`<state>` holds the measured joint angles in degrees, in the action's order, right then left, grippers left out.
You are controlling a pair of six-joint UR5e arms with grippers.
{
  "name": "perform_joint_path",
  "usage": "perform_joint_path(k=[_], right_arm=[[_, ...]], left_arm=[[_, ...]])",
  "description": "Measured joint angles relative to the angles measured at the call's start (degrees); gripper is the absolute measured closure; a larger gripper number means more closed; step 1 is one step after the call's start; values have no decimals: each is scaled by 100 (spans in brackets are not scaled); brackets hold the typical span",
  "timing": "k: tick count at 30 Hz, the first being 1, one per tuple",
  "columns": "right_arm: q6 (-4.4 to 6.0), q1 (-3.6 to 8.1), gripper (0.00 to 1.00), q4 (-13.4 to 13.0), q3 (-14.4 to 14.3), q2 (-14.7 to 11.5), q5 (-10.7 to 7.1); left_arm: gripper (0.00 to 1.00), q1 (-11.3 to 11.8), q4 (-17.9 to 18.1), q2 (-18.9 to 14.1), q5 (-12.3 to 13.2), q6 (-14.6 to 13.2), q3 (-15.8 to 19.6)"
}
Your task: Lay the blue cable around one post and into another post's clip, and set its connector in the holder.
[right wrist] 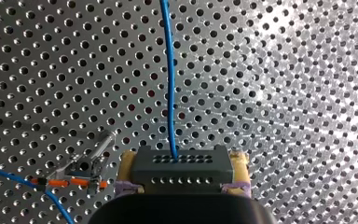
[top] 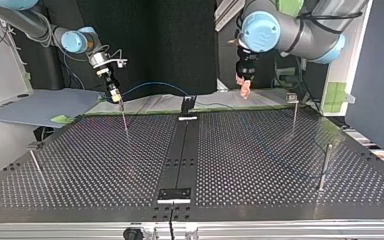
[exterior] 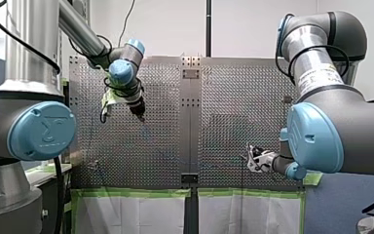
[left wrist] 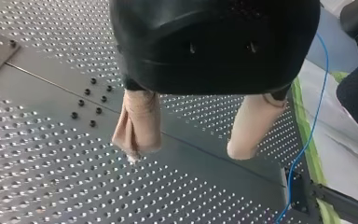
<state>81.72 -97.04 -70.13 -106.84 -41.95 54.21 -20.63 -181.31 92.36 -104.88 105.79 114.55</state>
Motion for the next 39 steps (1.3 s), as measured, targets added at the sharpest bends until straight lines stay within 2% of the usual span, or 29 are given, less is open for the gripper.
perform_joint_path(k=[7,13,19,27,33,39], right_arm=[[-4,4,100,2,-1,-4,36],[-5,0,100,1,0,-8,38],[-5,0,100,-1,-1,-10,41],[-5,-3,100,2,0,-5,70],[-12,-1,100,12,-1,0,80],[-20,-2,100,14,0,-3,82]], left_arm=[[0,-356,356,356,-356,343,188],[0,-675,673,675,-656,465,303],[0,-956,953,955,-725,523,327],[0,-1322,1319,1322,-484,598,331],[0,-1656,1655,1656,-154,867,332],[0,-1962,1962,1962,152,944,314]])
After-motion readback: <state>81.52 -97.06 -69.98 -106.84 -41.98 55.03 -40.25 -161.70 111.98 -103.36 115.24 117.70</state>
